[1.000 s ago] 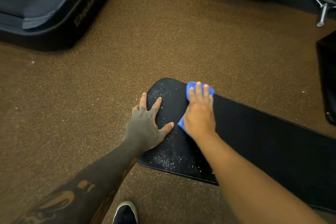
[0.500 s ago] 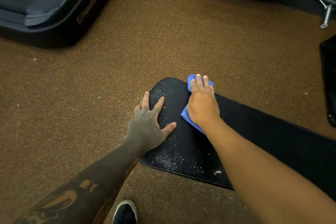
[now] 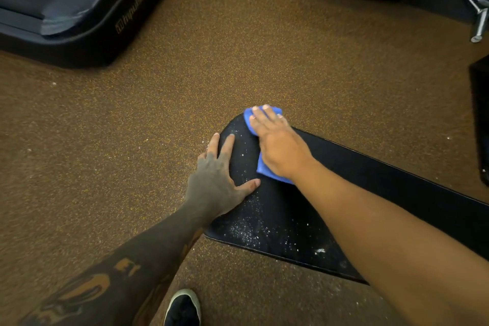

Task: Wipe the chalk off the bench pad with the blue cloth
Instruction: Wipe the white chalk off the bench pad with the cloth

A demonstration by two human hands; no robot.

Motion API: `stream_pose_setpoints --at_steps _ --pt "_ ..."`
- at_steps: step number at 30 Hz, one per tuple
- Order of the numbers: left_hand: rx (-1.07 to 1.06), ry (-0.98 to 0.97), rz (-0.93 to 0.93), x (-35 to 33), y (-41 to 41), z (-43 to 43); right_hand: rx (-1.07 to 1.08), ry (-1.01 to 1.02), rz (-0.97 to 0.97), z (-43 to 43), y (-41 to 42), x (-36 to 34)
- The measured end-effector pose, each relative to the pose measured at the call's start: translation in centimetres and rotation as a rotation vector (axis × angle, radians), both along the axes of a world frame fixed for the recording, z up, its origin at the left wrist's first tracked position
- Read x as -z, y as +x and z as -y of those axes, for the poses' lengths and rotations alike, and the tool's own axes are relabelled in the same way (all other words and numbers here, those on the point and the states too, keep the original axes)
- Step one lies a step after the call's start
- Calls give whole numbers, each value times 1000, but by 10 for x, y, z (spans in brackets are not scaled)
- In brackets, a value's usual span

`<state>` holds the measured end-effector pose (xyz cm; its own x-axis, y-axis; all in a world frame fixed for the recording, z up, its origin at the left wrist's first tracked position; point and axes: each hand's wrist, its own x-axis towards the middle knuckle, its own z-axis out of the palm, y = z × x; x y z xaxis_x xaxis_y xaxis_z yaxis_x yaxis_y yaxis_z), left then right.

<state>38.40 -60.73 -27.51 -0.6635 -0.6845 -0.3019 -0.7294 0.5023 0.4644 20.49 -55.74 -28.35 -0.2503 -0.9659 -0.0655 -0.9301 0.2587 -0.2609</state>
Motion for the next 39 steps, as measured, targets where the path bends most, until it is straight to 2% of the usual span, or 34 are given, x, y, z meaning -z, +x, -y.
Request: stream_pose_setpoints --at_steps 2,6,7,9,10,11,14,15,18,19,22,23,26,27,30,31,34,35,37,38,39 --pt "-135 105 -89 3 2 0 125 0 4 5 0 -1" --pt "-278 298 -202 8 6 8 -179 2 -8 4 10 -1" --pt "-290 344 -231 7 8 11 -148 7 -11 5 2 -1" --pt "-297 419 -261 6 11 17 56 11 -9 11 -10 -1" --pt "-296 441 -264 8 13 19 103 -1 -7 14 -7 -1" --pt "-291 456 -264 9 14 20 63 -22 5 16 1 0" --pt "-291 476 -267 14 17 23 -215 -8 21 13 12 2" --pt "-292 483 -263 15 17 24 -193 1 14 15 6 2" --pt "-298 495 -258 14 18 25 71 -32 -27 23 -1 3" --pt "-294 491 -264 13 18 25 39 -60 -4 25 9 5" --pt "-275 472 -270 13 17 24 -275 -40 37 22 29 9" --pt "-282 477 -264 12 17 24 -257 -32 33 25 23 6" --pt "-323 496 -242 11 17 24 -5 -36 -8 36 12 1" --pt "-328 493 -237 10 17 24 -34 -50 5 39 19 1" --pt "-325 467 -248 11 18 22 -334 -19 50 35 36 5" --pt "-328 468 -247 11 19 22 -321 -9 51 36 29 3" --pt "-335 503 -239 12 24 24 -80 -15 7 42 12 3" --pt "-327 511 -240 11 25 25 -134 -22 -7 41 18 2" --pt "-306 500 -254 12 26 26 -390 7 -30 32 33 5" --pt "-299 496 -258 13 27 26 -455 29 -37 27 32 4" --pt "-293 500 -251 13 27 25 -411 51 -25 25 25 2"
